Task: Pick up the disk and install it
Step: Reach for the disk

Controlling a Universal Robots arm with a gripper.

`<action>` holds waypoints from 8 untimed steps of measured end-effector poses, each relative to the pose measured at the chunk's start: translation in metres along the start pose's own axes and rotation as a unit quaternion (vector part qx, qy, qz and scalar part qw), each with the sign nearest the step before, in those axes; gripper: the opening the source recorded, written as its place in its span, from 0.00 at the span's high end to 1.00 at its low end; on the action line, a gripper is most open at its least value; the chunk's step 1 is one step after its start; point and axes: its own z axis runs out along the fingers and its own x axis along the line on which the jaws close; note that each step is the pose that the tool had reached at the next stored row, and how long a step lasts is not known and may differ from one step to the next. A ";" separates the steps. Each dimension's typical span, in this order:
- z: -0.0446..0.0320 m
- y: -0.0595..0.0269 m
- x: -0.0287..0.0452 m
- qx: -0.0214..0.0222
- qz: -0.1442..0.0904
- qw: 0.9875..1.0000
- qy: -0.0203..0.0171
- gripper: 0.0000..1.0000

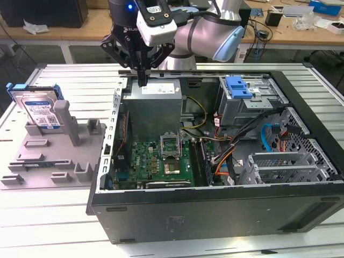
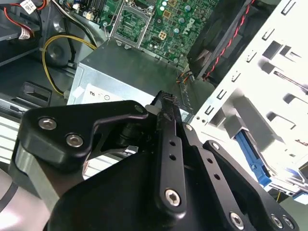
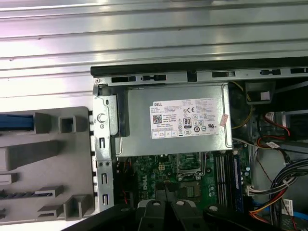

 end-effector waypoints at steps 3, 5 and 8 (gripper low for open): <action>0.0000 0.0011 0.0058 0.000 0.000 1.000 0.000 0.89; -0.0001 0.0038 0.0139 0.000 0.000 1.000 0.000 0.89; -0.0002 0.0073 0.0234 0.000 0.000 1.000 0.000 0.89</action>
